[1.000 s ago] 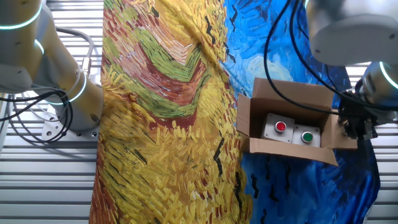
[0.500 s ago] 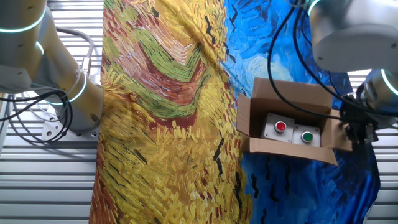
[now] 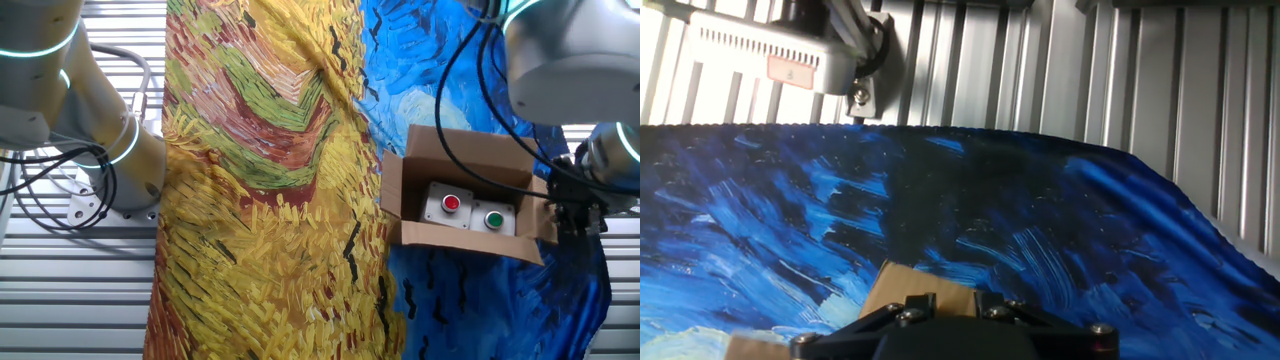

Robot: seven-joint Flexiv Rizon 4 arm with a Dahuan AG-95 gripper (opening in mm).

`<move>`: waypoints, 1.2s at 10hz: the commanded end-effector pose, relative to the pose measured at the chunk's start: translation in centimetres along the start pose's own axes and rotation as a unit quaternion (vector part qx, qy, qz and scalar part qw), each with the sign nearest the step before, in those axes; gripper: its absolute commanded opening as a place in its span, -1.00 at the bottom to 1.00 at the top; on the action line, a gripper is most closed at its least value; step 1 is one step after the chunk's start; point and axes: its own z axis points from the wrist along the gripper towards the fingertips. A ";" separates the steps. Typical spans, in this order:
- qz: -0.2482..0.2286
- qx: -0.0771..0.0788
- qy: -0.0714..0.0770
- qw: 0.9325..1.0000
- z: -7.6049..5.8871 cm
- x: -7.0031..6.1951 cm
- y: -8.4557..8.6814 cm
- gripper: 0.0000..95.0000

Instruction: Open a box

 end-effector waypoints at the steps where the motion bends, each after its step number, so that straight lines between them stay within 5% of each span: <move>1: 0.004 -0.002 0.006 1.000 0.2 -0.1 0.1 -0.60; 12: 0.044 -0.028 0.040 0.998 2.1 0.7 -0.4 -0.60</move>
